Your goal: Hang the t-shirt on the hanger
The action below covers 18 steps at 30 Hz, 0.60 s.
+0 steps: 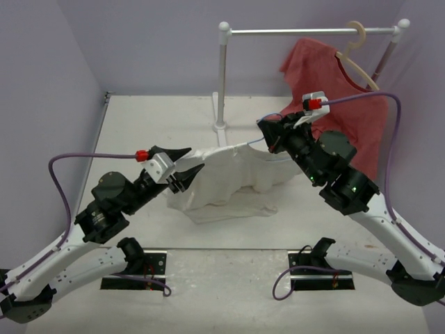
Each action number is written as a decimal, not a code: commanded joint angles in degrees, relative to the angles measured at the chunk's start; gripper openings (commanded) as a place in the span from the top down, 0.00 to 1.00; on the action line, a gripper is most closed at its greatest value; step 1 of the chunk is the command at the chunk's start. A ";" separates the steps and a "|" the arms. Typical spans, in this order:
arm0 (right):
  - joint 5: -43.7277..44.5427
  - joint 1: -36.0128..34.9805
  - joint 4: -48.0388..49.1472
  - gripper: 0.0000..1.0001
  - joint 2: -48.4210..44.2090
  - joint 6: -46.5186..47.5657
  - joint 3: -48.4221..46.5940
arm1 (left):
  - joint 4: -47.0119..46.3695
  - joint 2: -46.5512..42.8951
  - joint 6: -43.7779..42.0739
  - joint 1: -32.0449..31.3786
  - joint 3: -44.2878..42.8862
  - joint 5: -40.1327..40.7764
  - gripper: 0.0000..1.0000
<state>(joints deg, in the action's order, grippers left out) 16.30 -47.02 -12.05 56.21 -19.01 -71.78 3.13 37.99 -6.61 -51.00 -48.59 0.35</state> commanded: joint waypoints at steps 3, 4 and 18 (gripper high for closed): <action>1.17 -0.08 1.32 1.00 -1.80 0.15 -3.68 | 2.18 0.50 0.17 0.20 0.64 4.68 0.40; 1.11 -0.06 1.21 1.00 -2.16 0.29 -3.80 | 2.64 1.12 -0.15 0.20 0.25 5.27 0.40; 5.47 -0.02 -7.33 1.00 -3.74 4.62 -12.38 | 6.56 -0.79 -1.45 0.20 2.09 -1.24 0.86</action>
<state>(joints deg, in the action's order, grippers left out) 18.32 -47.03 -19.27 52.72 -16.45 -78.78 9.01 38.63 -7.50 -51.00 -47.24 6.06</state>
